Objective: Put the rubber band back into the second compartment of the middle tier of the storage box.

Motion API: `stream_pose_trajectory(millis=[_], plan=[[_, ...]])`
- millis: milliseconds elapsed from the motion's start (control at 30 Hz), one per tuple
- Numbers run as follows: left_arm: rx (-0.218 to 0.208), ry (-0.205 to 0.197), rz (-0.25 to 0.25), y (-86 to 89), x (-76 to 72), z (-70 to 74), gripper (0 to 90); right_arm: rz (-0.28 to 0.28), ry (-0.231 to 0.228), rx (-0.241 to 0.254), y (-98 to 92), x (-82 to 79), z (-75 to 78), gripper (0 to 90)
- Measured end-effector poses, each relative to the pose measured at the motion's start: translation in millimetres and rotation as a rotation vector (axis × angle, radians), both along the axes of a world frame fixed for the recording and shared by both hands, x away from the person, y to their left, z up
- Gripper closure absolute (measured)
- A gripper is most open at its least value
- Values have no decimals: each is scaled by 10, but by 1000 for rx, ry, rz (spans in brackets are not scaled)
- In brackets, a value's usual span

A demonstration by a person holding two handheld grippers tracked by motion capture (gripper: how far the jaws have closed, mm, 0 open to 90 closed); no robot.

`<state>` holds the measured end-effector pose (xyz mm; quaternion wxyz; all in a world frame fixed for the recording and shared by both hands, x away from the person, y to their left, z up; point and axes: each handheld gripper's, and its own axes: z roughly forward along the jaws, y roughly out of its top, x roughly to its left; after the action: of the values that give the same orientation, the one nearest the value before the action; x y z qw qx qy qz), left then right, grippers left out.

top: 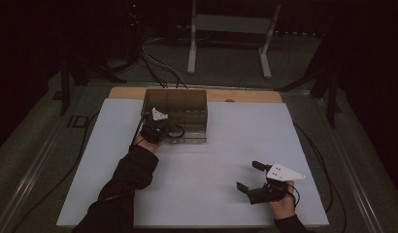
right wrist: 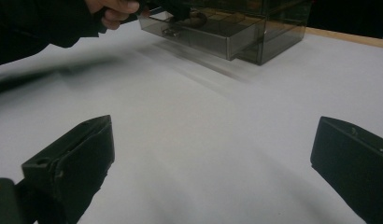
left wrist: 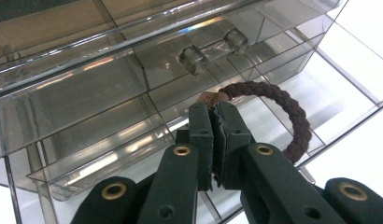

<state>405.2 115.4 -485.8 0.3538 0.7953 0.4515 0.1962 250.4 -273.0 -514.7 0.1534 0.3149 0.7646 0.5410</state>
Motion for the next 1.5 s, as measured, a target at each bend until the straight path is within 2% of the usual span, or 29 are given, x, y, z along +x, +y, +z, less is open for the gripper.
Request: stream_pose_trajectory(millis=[267,467,600,700,767,833,867,1133,1200,1333,1367,1400,1433,1500], plan=[[28,14,3,-26,15,-20,871,0,1,-5,1,4,-3,0],[21,15,7,-27,26,-16,866,2,2,-4,1,5,-5,0],[-2,2,14,-18,17,12,838,1,4,0,-3,6,-4,0],[-23,-9,6,-10,-2,41,775,0,4,0,-4,5,-2,0],[-36,-6,9,-3,-11,55,768,1,5,1,-3,9,-7,0],[-27,-6,8,-11,-18,62,661,3,4,-2,1,5,-4,0],[-22,-7,10,-14,-19,64,637,3,3,-1,2,2,-1,0],[-52,-5,-19,-36,-68,92,502,2,6,3,-2,10,-5,0],[-47,-9,-38,-53,-91,110,481,3,5,1,-1,11,-7,0],[-56,-4,-80,-73,-129,138,368,2,6,1,-1,12,-8,0],[-56,-4,-80,-73,-129,138,348,2,6,1,-1,12,-8,0],[-37,-13,-83,-92,-150,145,348,3,6,0,0,10,-6,0],[-32,-12,-86,-94,-157,153,304,3,3,0,2,7,-3,0],[-38,-11,-72,-87,-166,163,265,3,5,1,1,11,-6,0]])
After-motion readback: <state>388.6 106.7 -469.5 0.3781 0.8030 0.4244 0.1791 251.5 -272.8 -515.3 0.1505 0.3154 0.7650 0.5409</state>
